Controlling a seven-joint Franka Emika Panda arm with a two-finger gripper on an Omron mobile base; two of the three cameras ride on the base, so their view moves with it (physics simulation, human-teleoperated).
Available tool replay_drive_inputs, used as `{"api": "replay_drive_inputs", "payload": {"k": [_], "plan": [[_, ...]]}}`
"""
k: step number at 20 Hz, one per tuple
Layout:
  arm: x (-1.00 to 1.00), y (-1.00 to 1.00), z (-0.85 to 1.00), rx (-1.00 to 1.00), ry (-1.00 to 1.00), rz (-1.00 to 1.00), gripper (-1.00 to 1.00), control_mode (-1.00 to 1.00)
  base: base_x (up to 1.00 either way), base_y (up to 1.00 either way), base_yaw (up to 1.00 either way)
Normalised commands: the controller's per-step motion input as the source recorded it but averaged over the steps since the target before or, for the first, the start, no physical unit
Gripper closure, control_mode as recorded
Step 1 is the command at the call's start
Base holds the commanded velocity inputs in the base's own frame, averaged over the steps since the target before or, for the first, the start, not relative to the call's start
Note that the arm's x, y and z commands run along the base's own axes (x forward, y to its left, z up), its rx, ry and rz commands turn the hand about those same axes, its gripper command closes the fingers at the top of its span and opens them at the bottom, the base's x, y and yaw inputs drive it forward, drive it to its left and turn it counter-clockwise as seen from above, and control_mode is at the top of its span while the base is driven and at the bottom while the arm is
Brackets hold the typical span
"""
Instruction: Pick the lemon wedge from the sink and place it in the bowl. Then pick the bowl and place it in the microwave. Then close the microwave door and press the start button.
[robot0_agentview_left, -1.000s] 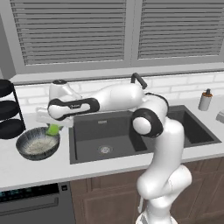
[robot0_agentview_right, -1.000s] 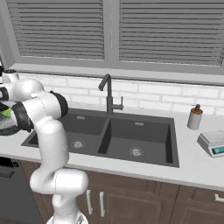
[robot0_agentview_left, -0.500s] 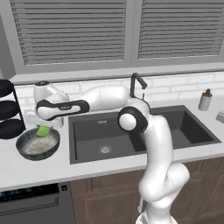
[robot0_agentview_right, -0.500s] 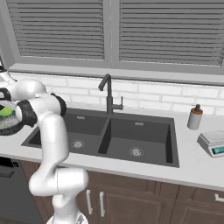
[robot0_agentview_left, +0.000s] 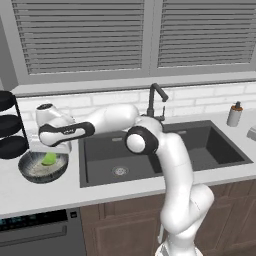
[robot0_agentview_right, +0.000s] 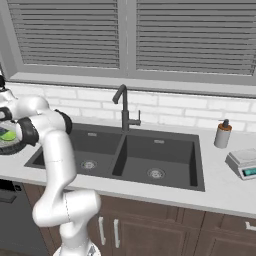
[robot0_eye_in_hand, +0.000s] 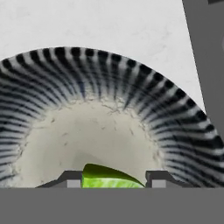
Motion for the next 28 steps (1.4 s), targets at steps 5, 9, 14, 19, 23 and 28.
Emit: {"api": "replay_drive_inputs", "payload": {"k": [5,9,14,19,23,28], "plan": [[0.03,0.0,-0.69,0.04,0.0,0.0,-1.0,-1.0,0.0,0.0,0.0],[0.04,0.0,-0.37,0.04,0.0,0.0,-1.0,-1.0,0.0,0.0,0.0],[0.0,0.0,0.0,0.0,-0.02,0.0,-1.0,-1.0,0.0,0.0,0.0],[0.0,-0.02,0.06,0.0,-0.06,0.0,-1.0,-1.0,0.0,0.0,0.0],[0.0,-0.21,0.32,0.04,-0.04,0.0,-1.0,-1.0,0.0,0.0,0.0],[0.0,-0.21,0.43,0.02,0.08,0.0,-1.0,-1.0,0.0,0.0,0.0]]}}
